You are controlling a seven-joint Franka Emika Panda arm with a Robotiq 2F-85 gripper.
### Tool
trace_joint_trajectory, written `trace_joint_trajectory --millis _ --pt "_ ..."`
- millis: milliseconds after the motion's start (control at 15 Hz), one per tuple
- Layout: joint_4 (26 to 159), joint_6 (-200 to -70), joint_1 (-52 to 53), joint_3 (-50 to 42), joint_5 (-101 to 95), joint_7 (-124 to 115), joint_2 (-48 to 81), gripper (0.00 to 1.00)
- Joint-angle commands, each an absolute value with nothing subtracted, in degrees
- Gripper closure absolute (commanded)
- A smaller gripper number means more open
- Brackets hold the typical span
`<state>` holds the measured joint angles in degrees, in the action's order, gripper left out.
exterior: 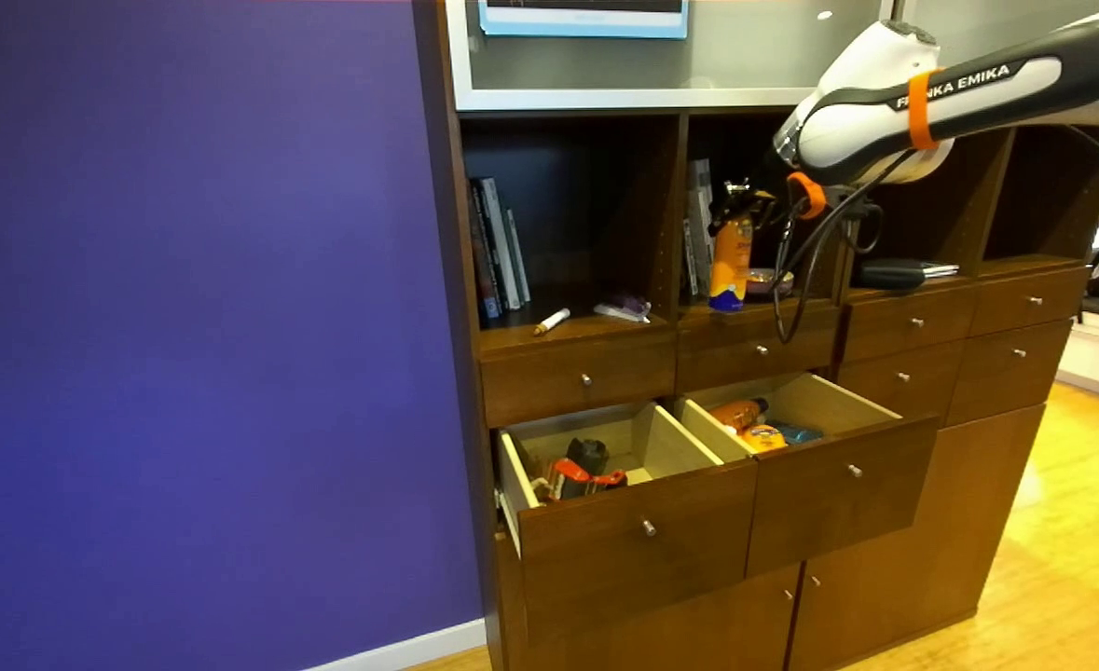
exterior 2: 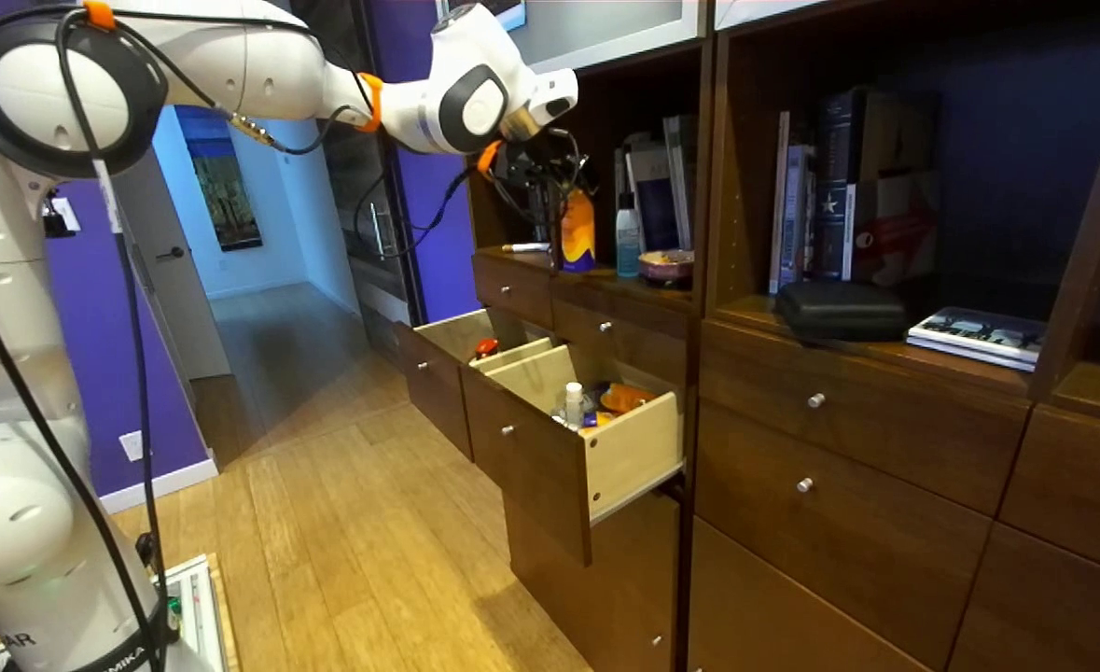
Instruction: Remove the orange bottle from the second open drawer from the left and put it in the second shelf from the left
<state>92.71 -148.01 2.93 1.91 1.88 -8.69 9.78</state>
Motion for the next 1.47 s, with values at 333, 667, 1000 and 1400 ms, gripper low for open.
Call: trace_joint_trajectory --millis 333,667,1000,1400 --pt "85.1 -150.2 6.4 -0.4 -6.6 -19.0 15.9 0.61" --pt "84.0 -151.5 6.7 -0.7 -6.3 -18.2 17.8 0.61" --pt "83.1 -152.2 6.7 -0.8 -5.7 -16.8 19.3 0.61" --pt "82.3 -151.3 6.6 -0.4 -5.0 -15.5 19.6 0.0"
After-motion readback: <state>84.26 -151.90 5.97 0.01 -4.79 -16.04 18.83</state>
